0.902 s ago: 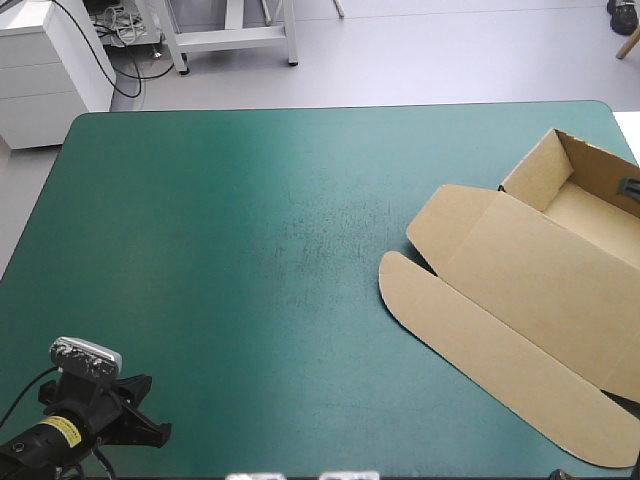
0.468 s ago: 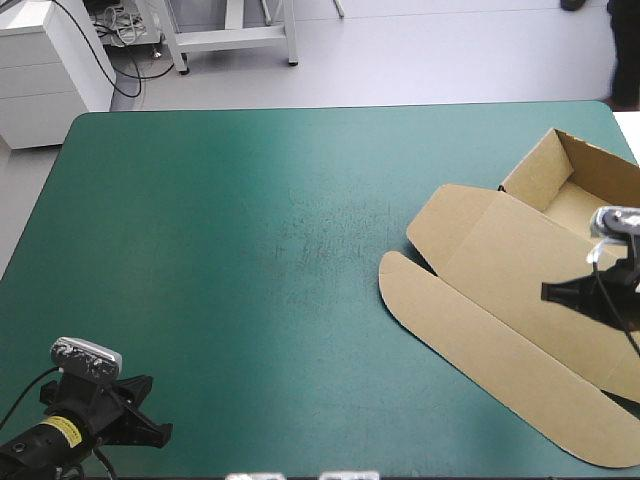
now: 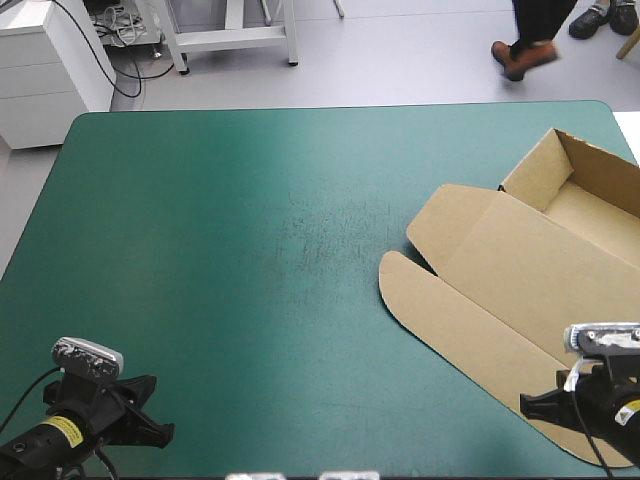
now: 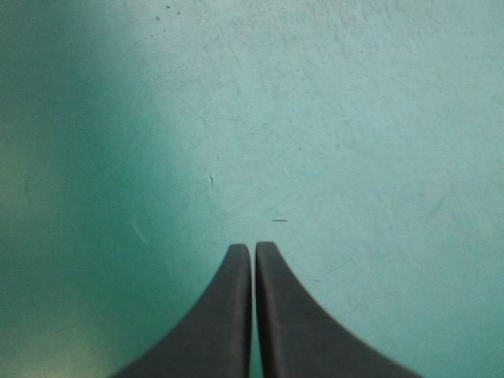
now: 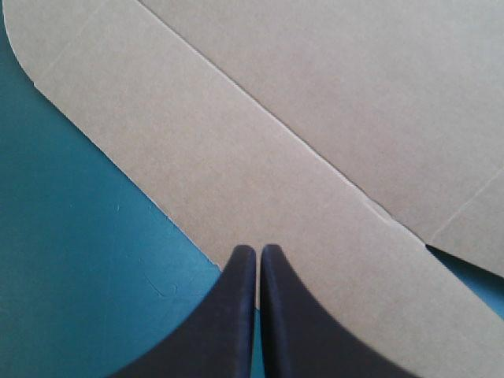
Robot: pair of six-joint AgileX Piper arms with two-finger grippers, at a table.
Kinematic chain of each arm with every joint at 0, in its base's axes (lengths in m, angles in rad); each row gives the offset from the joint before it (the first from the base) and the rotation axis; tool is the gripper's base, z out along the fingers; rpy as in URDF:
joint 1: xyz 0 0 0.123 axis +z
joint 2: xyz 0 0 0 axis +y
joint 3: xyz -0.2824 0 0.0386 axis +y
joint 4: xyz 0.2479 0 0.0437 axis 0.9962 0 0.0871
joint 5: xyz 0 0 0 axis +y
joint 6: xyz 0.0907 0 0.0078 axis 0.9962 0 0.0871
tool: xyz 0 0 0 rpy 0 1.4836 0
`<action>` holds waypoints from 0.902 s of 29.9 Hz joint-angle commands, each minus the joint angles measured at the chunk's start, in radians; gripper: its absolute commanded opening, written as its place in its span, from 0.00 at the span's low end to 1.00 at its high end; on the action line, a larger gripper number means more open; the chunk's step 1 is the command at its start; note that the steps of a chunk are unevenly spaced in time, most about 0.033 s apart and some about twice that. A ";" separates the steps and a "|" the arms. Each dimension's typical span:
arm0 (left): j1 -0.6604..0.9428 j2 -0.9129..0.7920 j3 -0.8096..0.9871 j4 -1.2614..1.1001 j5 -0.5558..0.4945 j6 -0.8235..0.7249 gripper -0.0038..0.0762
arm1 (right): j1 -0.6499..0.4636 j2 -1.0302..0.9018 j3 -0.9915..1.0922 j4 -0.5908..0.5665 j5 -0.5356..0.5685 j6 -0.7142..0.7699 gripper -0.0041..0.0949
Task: Fold the box
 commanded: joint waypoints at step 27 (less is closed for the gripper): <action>-0.003 0.010 -0.027 -0.010 -0.063 0.048 0.04 | 0.001 -0.212 0.167 0.056 -0.060 -0.123 0.04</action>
